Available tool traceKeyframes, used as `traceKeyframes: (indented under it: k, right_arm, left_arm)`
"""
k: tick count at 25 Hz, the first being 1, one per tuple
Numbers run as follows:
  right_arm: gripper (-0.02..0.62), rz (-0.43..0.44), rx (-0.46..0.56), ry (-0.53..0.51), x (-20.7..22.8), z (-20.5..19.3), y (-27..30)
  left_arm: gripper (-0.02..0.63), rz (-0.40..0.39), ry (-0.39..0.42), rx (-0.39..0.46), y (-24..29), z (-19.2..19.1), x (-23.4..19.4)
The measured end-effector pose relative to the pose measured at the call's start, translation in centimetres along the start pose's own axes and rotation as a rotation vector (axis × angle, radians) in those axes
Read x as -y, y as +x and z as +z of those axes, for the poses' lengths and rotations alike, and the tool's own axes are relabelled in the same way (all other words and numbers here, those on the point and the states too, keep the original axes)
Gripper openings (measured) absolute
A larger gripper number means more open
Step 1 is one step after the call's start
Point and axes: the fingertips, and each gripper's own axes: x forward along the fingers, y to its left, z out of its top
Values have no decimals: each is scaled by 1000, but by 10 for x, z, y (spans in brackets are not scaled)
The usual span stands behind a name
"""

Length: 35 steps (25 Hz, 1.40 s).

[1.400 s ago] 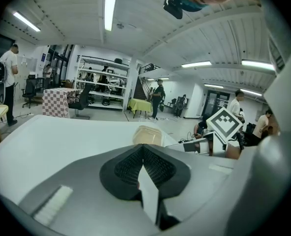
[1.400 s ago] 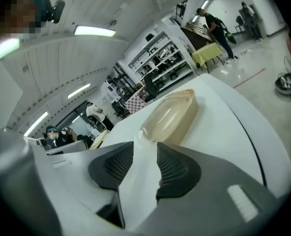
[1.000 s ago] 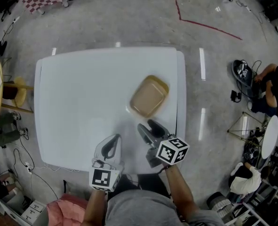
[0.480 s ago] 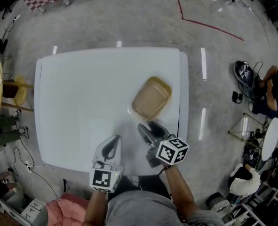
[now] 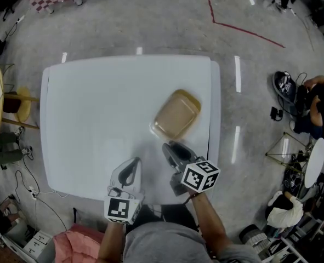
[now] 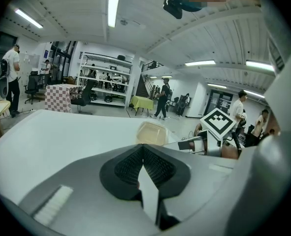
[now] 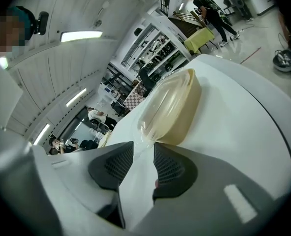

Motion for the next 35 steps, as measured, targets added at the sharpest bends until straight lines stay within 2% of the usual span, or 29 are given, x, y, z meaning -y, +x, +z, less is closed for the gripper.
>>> traceKeyframes:
  k: [10,12,13,26,35]
  right_arm:
    - [40,-30,23,4,1,5,-7]
    - [38,-34,25,-2,-2,6,-9]
    - [6,-38,26,-5,-2,5,-10]
    - [3,-39,43,-90,-26,-1,-16]
    - [3,-28,82,-181,-67,5,-27]
  left_arm:
    - [11,-2,4,20,-5,7,2]
    - [11,0,7,23,-8,7,2]
    - [11,1,10,24,-10,6,3]
    - [11,29,4,54,-39,5,-3]
    - [11,63,24,120,-73,28,-21]
